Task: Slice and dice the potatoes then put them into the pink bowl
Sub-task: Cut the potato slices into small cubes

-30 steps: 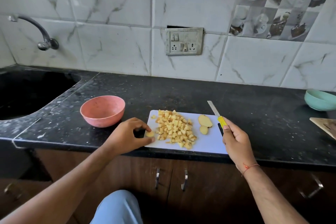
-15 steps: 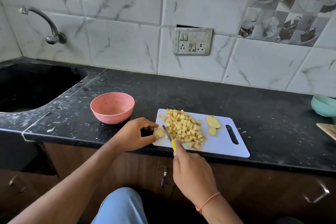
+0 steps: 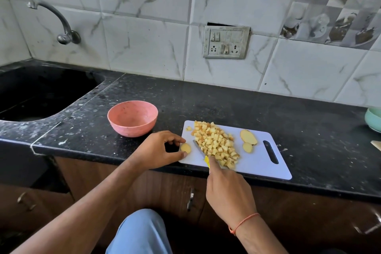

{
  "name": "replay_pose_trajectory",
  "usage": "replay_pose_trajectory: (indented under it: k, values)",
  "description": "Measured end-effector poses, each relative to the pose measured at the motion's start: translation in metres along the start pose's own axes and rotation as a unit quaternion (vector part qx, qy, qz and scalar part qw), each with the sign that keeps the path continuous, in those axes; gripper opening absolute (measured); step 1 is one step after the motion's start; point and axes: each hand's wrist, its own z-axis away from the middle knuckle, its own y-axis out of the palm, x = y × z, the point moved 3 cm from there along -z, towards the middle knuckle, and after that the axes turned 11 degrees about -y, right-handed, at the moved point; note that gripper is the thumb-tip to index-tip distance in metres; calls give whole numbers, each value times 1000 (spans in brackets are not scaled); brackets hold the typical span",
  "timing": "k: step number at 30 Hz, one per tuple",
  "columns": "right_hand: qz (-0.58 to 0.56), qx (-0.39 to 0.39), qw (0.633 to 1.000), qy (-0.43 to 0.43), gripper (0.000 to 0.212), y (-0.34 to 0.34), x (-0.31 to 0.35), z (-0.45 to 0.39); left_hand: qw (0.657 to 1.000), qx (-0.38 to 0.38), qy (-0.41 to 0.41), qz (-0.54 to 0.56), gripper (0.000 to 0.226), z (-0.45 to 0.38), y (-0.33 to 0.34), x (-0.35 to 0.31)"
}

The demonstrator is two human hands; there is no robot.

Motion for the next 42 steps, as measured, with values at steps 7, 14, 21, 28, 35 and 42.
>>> replay_pose_trajectory:
  k: [7,14,21,28,35,42]
  values:
    - [-22,-13,999,43,27,-8,8,-8,1000,1,-5,6,36,0,1,-1]
    - [-41,-66,996,32,20,-6,7,-11,1000,6,-7,12,35,1,-1,-3]
    - [-61,-54,997,13,21,0,10,-16,999,-1,-26,29,39,2,-1,0]
    - [-43,-47,998,14,25,-1,15,-16,999,-2,-32,24,37,0,-1,0]
    - [-29,-35,999,28,26,-3,20,-17,999,7,-49,22,35,-3,0,-1]
    - [-113,12,990,85,27,3,12,-22,998,11,-55,24,35,-3,1,-1]
